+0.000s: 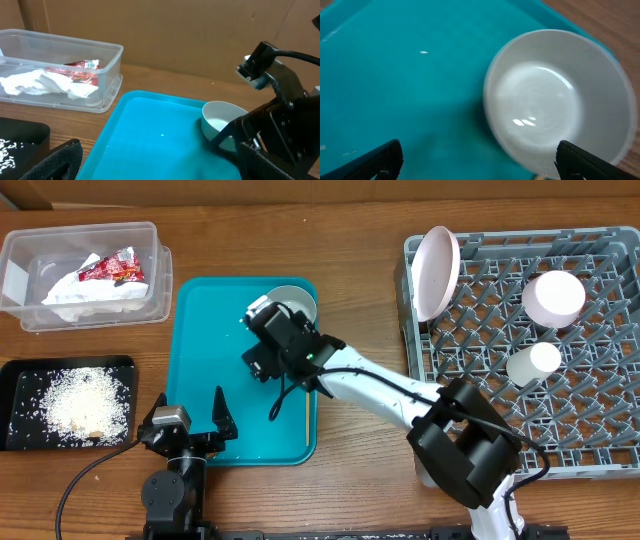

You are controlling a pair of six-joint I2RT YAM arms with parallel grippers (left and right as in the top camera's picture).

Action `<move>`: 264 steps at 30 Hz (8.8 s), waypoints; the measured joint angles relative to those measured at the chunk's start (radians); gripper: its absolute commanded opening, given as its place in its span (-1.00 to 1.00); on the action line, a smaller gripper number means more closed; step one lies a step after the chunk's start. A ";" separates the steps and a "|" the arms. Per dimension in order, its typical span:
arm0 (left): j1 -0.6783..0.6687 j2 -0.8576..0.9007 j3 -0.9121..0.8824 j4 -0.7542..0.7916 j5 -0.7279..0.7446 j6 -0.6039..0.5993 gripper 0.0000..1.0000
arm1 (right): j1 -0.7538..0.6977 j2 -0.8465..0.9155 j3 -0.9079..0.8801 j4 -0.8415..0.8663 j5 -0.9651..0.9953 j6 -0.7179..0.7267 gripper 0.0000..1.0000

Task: Sort waste into correct bins and load items into the dishwasher
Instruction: 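Lower the right gripper onto the grey bowl rim and grasp it, then lift the grey bowl and carry it to the rack's right side, then lower the grey bowl into the rack and open the right gripper, then move the right gripper to the tray and grasp the wooden chopstick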

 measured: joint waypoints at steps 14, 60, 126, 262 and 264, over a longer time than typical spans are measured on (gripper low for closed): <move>0.000 0.000 0.000 0.000 0.000 0.000 1.00 | -0.040 0.027 0.000 0.000 -0.001 -0.029 1.00; 0.000 0.000 0.000 0.000 0.000 0.000 0.99 | 0.071 0.062 0.028 -0.113 0.115 -0.011 -0.91; 0.000 0.000 0.000 0.000 0.000 0.000 1.00 | -1.666 -0.640 -0.303 -0.258 -1.040 0.267 -0.92; 0.000 0.000 0.000 0.000 0.000 0.000 0.99 | 0.055 -0.217 -0.267 -0.235 -0.129 0.727 -0.14; 0.000 0.000 0.000 0.000 0.000 0.000 1.00 | 0.072 -0.190 -0.267 -0.226 -0.114 0.744 -0.19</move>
